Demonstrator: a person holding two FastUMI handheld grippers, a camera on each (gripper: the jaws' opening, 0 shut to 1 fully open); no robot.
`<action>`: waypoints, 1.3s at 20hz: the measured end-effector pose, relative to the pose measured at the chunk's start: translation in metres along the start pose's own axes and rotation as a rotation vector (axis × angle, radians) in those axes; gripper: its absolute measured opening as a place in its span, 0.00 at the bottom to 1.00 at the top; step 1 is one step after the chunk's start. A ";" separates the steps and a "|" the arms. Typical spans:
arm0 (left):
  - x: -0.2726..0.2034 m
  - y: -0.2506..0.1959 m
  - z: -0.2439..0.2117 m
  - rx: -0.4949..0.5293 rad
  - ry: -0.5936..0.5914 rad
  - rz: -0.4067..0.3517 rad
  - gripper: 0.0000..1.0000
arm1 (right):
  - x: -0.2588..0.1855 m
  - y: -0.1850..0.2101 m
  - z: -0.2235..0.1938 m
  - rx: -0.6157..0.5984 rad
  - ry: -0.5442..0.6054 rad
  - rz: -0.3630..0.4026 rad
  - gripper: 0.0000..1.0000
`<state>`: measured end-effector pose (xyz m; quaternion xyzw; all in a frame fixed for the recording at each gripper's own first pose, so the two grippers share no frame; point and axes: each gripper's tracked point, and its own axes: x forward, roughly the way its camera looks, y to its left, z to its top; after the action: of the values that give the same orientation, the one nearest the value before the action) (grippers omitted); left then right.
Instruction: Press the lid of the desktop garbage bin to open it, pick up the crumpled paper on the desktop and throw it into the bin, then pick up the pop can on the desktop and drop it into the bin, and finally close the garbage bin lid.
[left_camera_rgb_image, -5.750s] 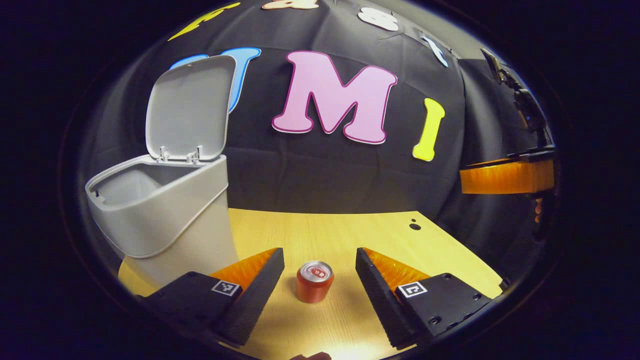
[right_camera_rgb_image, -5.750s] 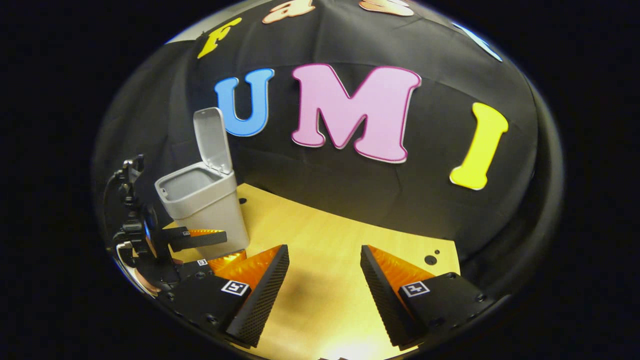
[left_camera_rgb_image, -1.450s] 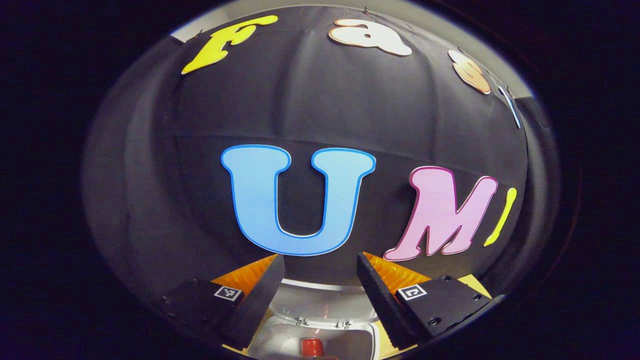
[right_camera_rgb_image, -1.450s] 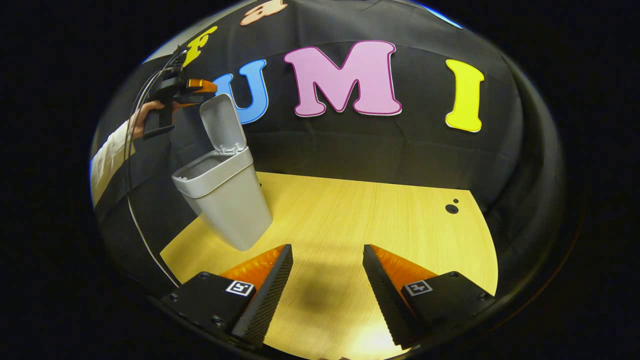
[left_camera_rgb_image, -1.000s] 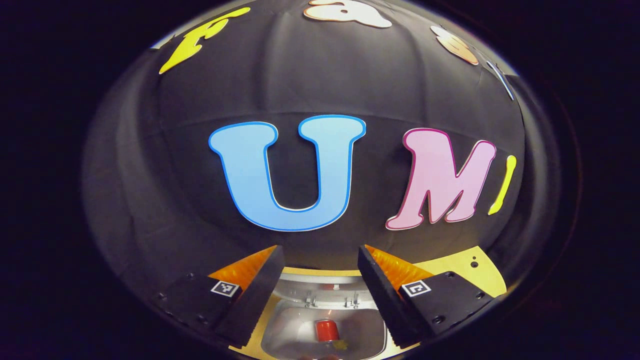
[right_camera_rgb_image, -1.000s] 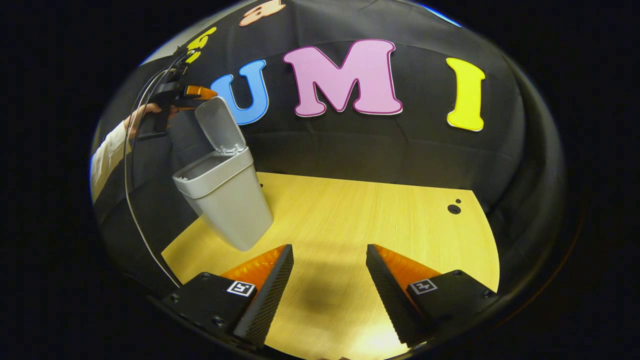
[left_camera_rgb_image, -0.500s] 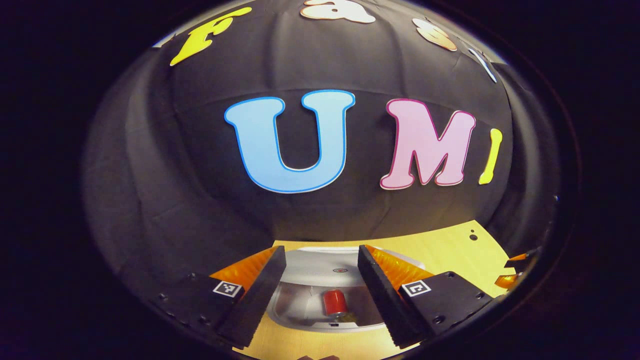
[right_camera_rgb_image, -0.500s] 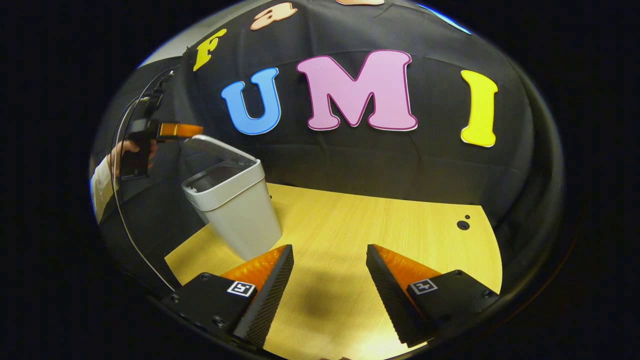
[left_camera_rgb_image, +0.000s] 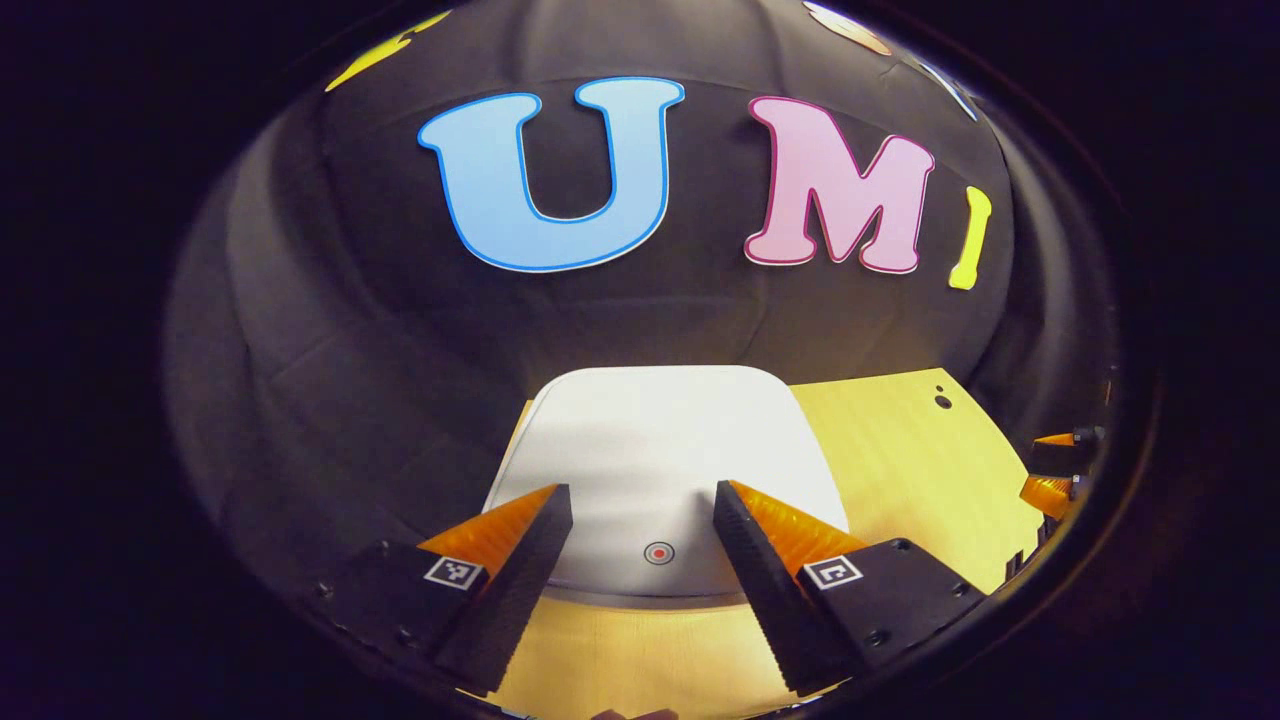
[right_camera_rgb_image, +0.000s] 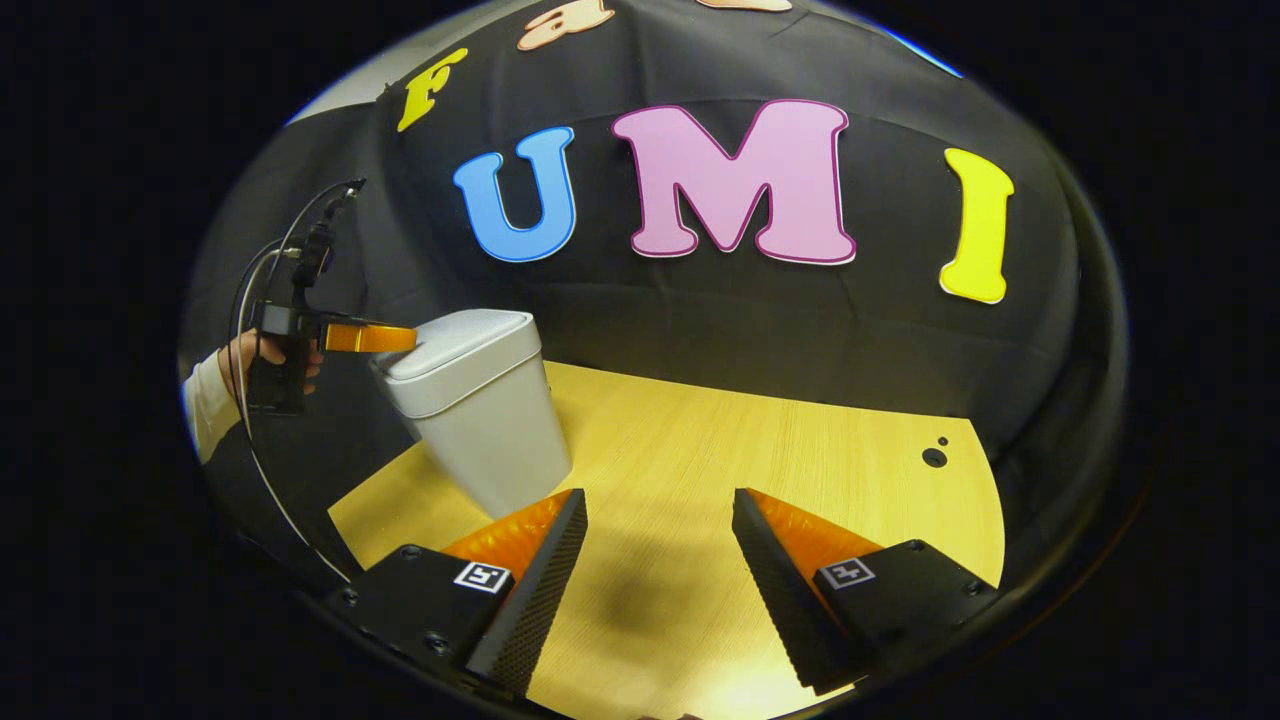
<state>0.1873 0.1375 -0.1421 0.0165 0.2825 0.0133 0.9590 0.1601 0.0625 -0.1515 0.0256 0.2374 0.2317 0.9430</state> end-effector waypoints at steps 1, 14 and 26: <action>0.000 0.000 -0.003 -0.003 0.010 -0.006 1.00 | -0.001 -0.001 -0.001 -0.001 0.003 -0.005 0.95; 0.001 -0.003 -0.002 -0.019 -0.103 0.001 1.00 | -0.004 0.008 0.005 -0.008 -0.012 -0.020 0.95; -0.082 -0.075 0.051 0.040 -0.332 -0.090 0.96 | -0.058 0.037 0.047 -0.008 -0.162 -0.105 0.96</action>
<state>0.1469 0.0583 -0.0577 0.0251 0.1207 -0.0380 0.9916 0.1211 0.0723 -0.0783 0.0279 0.1606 0.1802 0.9700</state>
